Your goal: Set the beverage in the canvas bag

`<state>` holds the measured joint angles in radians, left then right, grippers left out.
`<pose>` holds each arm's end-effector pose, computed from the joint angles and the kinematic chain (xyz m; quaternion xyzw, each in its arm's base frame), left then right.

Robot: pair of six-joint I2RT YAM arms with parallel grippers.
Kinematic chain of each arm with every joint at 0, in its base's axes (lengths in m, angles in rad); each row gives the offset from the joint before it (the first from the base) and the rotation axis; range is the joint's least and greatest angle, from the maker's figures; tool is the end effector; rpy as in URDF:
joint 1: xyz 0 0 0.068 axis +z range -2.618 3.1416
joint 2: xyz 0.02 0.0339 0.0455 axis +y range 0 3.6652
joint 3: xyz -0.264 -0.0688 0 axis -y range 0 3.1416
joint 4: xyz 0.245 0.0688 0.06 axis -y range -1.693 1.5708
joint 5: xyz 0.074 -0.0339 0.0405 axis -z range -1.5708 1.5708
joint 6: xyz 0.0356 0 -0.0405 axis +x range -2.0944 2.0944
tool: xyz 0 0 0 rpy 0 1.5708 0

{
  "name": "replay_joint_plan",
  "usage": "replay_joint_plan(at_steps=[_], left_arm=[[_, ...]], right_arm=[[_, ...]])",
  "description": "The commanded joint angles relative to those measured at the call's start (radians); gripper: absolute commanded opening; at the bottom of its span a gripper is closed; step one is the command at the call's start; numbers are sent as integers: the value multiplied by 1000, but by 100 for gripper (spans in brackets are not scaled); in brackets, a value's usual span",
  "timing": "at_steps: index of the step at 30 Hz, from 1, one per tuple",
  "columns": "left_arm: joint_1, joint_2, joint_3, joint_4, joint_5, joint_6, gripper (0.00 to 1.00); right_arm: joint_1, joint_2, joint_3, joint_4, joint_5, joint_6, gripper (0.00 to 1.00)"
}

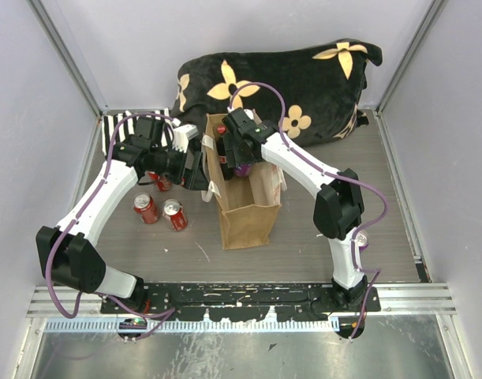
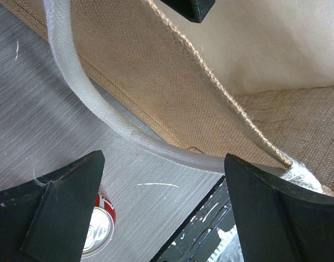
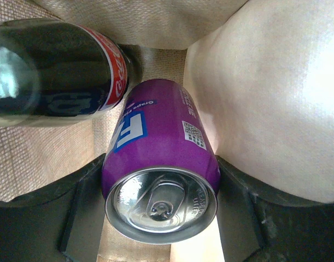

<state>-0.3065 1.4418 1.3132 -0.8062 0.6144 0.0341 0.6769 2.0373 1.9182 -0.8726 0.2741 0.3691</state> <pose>0.2779 -0.1095 0.3205 0.2466 0.8763 -0.3250 0.2563 0.3556 0.2733 0.2891 -0.1070 0.9441 0.0278 0.3104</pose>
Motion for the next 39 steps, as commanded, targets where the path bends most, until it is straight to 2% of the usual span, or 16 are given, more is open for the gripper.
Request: replay_joint_plan(at_steps=[1, 16, 31, 33, 36, 39], left_arm=[[7, -17, 3, 10, 19, 16, 98], [15, -39, -19, 13, 24, 10, 98], [18, -36, -20, 10, 32, 13, 98], [18, -34, -20, 9, 35, 15, 98], [18, -32, -19, 11, 38, 16, 98], [18, -30, -18, 13, 42, 18, 98]], right_arm=[[-1, -8, 7, 92, 55, 6, 1], [-3, 34, -70, 125, 75, 14, 1], [-23, 113, -78, 136, 57, 17, 3], [-23, 108, -81, 136, 58, 17, 19], [-21, 88, -95, 152, 68, 15, 55], [-22, 56, -121, 185, 80, 4, 72]])
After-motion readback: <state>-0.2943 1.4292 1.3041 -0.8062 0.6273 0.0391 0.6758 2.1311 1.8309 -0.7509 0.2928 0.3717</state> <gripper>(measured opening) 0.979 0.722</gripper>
